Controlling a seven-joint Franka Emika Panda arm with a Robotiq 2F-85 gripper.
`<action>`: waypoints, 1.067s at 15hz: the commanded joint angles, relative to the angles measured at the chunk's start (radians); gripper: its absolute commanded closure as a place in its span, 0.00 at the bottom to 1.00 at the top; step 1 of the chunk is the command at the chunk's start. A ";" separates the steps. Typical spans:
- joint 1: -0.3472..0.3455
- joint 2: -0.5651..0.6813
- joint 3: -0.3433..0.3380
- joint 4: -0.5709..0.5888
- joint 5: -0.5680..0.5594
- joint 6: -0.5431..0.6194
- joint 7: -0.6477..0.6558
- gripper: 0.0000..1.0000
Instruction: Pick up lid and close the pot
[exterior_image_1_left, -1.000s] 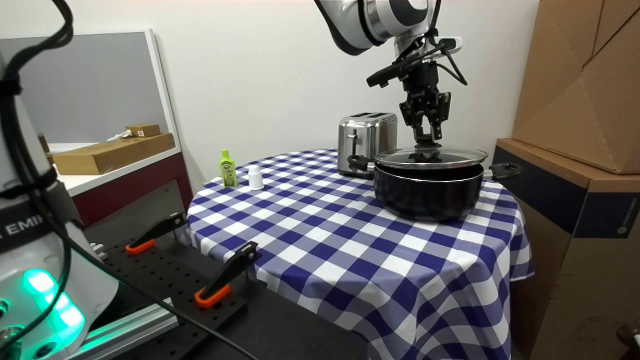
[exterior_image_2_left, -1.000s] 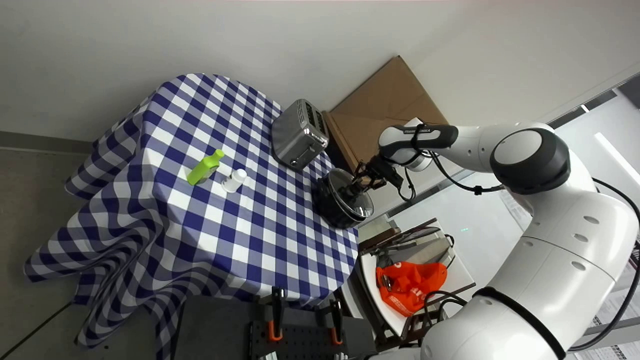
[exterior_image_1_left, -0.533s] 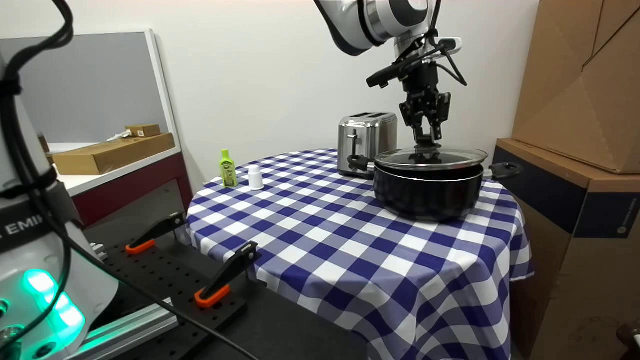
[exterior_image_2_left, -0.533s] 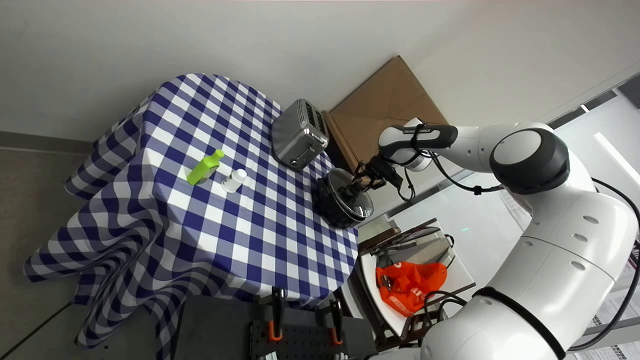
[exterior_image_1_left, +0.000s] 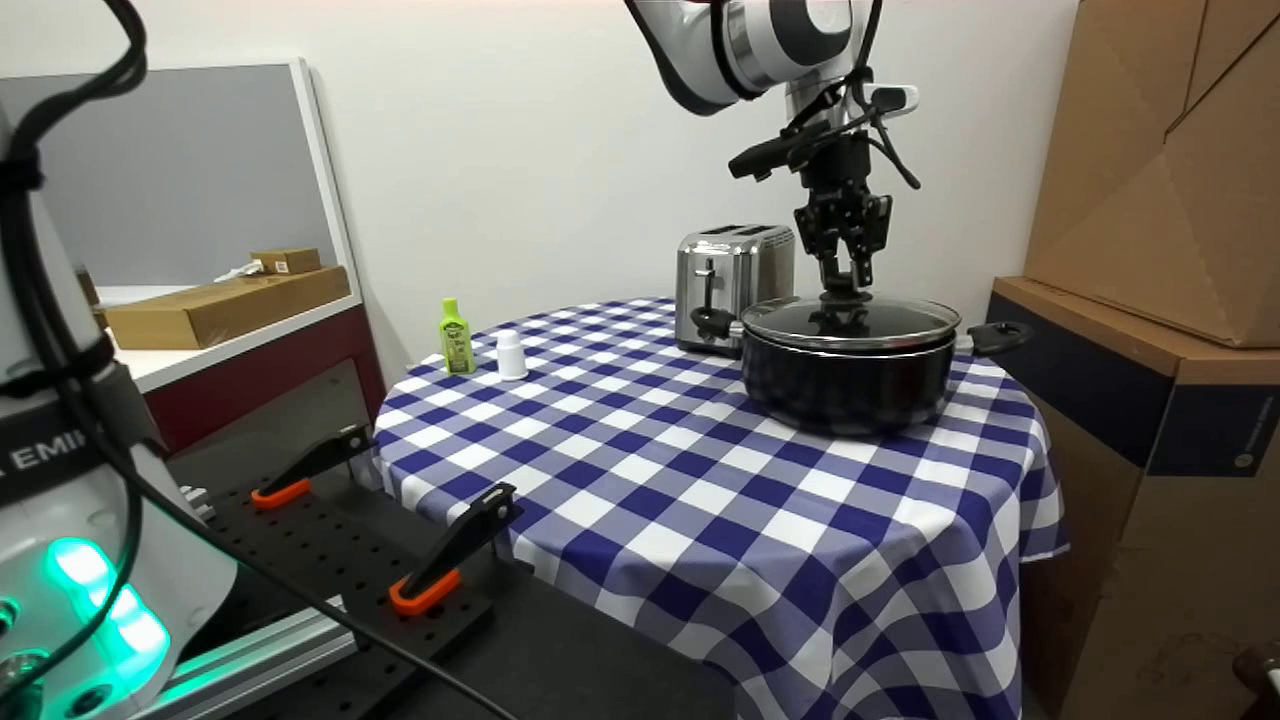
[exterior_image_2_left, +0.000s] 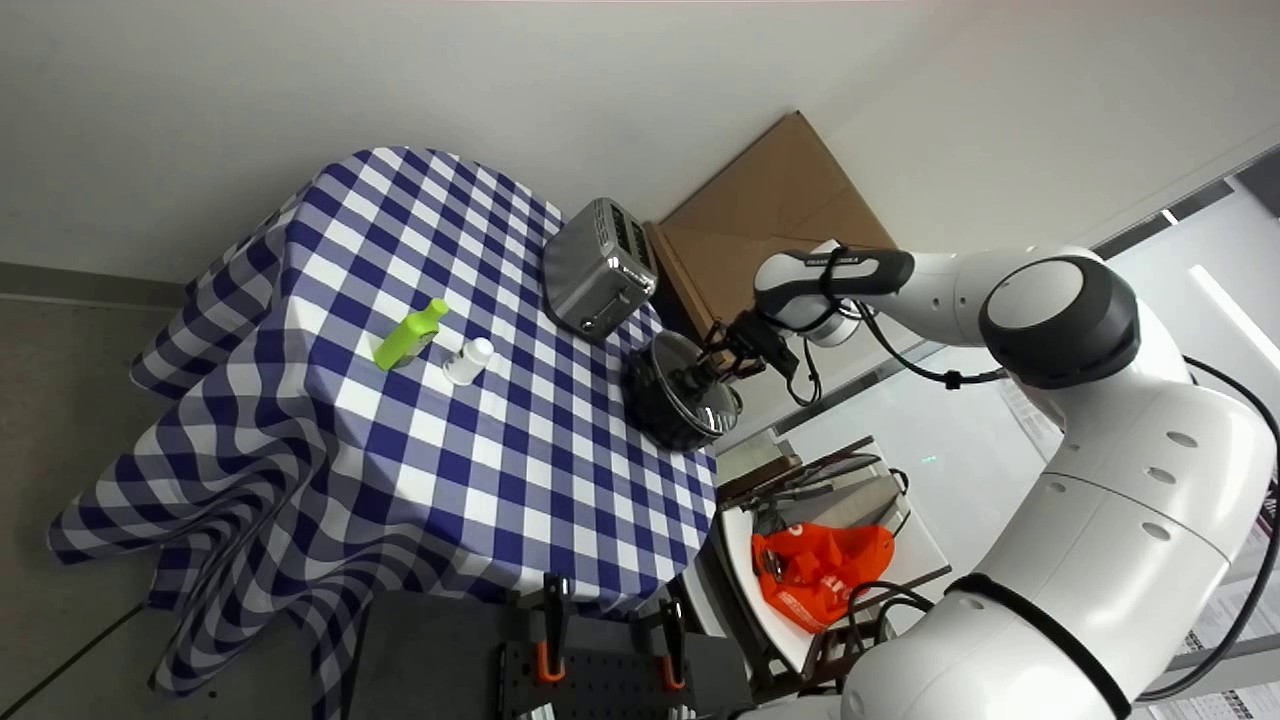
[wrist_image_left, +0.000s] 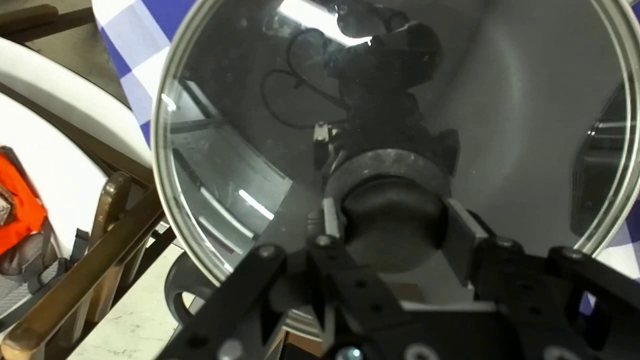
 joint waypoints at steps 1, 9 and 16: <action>-0.002 -0.018 0.009 -0.043 0.053 0.051 -0.028 0.75; -0.023 -0.030 0.012 -0.086 0.128 0.102 -0.047 0.25; -0.035 -0.133 0.041 -0.175 0.174 0.099 -0.132 0.00</action>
